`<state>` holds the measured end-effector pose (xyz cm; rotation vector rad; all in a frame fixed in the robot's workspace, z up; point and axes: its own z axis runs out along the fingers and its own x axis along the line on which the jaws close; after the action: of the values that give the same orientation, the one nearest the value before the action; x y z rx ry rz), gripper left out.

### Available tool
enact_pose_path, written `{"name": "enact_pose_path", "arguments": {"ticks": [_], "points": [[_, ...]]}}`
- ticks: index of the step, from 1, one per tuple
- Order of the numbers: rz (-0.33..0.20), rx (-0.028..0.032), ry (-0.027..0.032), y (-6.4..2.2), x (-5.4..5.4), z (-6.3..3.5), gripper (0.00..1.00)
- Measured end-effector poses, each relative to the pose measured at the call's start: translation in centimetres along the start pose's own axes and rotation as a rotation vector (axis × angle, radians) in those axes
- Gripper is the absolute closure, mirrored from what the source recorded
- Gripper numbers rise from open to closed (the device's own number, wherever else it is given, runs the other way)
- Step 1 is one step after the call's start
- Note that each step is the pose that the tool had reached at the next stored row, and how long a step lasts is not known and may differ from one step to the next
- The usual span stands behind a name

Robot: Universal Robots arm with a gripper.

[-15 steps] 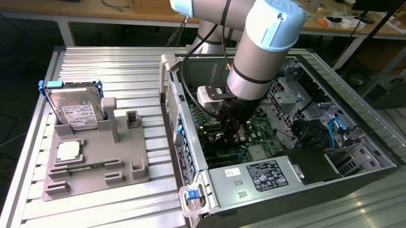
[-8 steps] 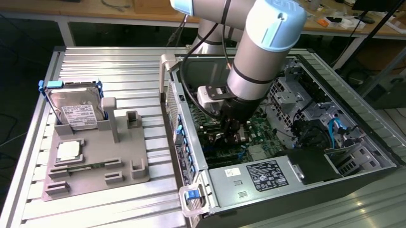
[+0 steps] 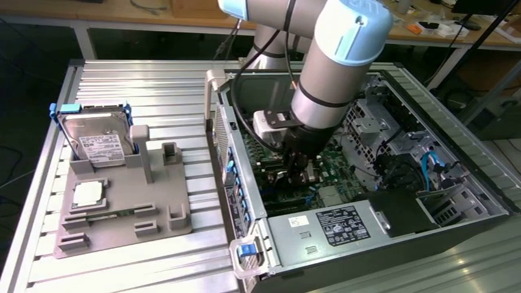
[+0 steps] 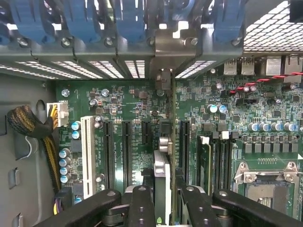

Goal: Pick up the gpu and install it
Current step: 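Insert the gpu into the slot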

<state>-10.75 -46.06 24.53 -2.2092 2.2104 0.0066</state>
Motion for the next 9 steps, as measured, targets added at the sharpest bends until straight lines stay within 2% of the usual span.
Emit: {"name": "enact_pose_path", "arguments": {"ticks": [3, 9], "points": [[0.0, 0.0004, -0.0005, -0.01, 0.0, 0.59, 0.73], [0.0, 0.001, -0.0017, 0.0, -0.01, 0.69, 0.73]]}}
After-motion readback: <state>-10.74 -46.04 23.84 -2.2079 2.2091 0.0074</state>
